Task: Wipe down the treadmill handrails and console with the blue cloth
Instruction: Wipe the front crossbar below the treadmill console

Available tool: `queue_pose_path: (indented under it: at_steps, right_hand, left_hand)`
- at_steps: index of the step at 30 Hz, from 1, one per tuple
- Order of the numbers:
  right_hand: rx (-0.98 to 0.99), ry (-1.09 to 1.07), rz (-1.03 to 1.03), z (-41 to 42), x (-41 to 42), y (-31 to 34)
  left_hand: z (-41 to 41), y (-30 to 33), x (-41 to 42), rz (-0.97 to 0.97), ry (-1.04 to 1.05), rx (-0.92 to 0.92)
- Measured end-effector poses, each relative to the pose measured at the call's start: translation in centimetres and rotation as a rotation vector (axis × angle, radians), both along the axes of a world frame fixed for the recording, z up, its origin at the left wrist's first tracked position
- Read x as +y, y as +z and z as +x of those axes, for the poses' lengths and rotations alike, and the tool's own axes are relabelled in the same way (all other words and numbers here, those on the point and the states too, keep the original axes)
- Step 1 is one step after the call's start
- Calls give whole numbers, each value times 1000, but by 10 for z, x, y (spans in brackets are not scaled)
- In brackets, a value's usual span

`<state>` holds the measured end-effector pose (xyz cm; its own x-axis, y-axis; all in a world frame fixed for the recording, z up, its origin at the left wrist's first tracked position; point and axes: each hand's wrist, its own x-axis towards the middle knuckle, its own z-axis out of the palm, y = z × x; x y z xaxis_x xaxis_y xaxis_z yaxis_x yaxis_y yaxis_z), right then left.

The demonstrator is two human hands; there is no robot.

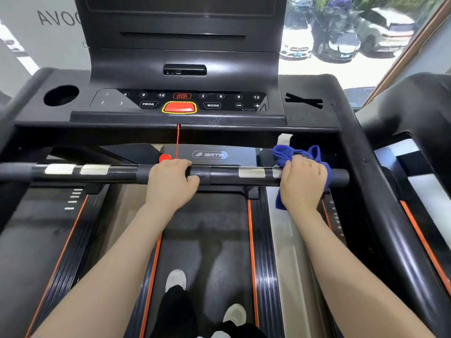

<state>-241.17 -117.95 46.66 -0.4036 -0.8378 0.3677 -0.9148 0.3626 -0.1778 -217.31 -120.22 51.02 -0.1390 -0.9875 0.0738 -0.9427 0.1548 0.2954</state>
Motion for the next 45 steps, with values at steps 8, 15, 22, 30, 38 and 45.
queue_pose_path:
  at_steps: [8,15,22,30,38,45]
  right_hand:
    - [-17,247,58,108,-18,9]
    - [-872,-21,-254,101,-57,42]
    - [-737,76,-679,147,-102,62]
    - [183,329,-34,210,-145,12]
    - [230,212,-19,135,-141,23]
    - [103,55,4,29,-110,30]
  left_hand:
    - [14,15,-33,127,-67,-121]
    - [35,21,-78,203,-96,348]
    - [61,17,-121,-171,-234,213]
    - [72,26,-129,-44,-213,221]
    - [70,21,-129,-145,-357,121]
    - [30,19,-126,-205,-470,83]
